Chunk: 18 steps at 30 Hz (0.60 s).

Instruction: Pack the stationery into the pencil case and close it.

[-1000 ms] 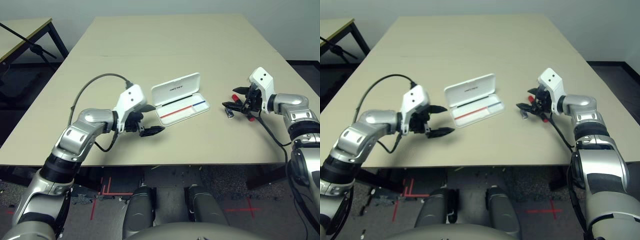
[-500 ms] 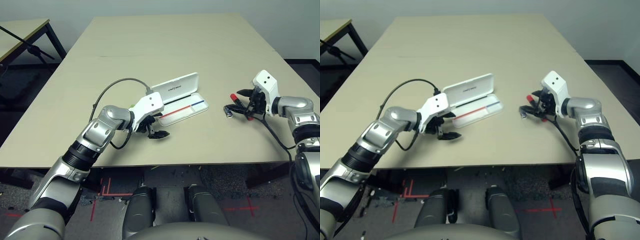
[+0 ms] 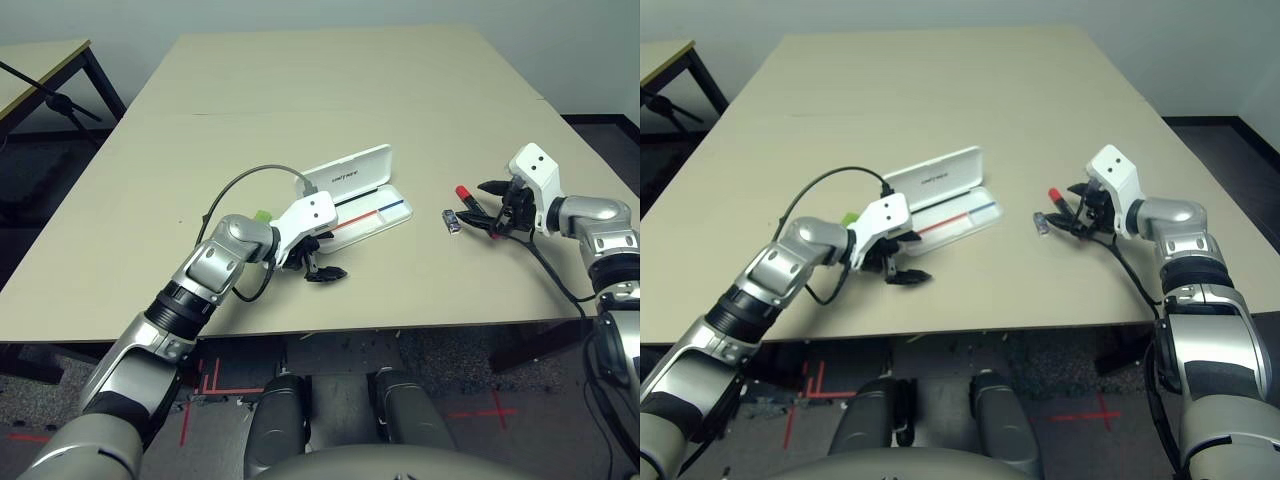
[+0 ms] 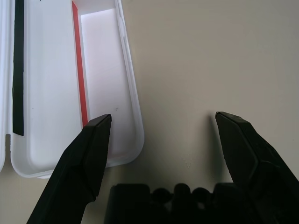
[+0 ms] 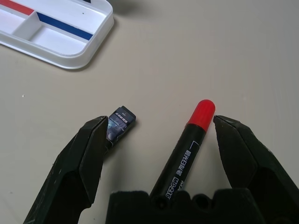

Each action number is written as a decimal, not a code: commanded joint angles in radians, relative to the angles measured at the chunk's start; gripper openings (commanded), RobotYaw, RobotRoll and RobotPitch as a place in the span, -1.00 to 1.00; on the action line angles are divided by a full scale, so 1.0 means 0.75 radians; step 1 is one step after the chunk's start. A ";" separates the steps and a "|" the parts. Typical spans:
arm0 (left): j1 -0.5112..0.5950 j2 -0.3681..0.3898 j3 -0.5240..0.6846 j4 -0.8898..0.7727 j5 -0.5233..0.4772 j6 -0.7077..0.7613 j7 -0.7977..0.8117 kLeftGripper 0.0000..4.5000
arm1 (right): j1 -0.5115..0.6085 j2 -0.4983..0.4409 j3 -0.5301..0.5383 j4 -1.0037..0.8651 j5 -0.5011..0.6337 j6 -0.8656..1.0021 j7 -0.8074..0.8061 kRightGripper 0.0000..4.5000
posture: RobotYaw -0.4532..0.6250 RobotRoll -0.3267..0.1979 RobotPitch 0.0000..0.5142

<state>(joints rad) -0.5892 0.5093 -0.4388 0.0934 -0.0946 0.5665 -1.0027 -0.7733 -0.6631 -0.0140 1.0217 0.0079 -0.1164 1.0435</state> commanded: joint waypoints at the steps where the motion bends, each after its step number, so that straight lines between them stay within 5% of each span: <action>1: -0.012 -0.001 -0.026 0.029 0.033 0.006 -0.021 0.99 | 0.016 -0.008 -0.011 -0.013 0.011 -0.005 -0.006 1.00 | -0.32 0.25 -0.71; 3: -0.011 -0.001 -0.028 0.034 0.036 0.009 -0.027 0.99 | 0.018 -0.008 -0.011 -0.013 0.011 -0.008 -0.009 1.00 | -0.32 0.25 -0.71; 5: -0.008 0.001 -0.033 0.037 0.038 0.019 -0.038 0.72 | 0.022 -0.008 -0.012 -0.013 0.012 -0.011 -0.012 1.00 | -0.33 0.25 -0.71; 15: -0.016 0.032 -0.096 0.083 0.130 0.022 -0.063 -0.98 | 0.036 -0.016 -0.021 -0.018 0.022 -0.030 -0.030 1.00 | -0.36 0.25 -0.69; 18: -0.023 0.037 -0.108 0.108 0.163 0.003 -0.059 -0.98 | 0.042 -0.018 -0.023 -0.023 0.026 -0.033 -0.035 1.00 | -0.36 0.25 -0.69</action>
<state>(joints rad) -0.6343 0.5257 -0.4676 0.1248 -0.0143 0.5540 -1.0317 -0.7558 -0.6651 -0.0154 1.0190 0.0162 -0.1323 1.0205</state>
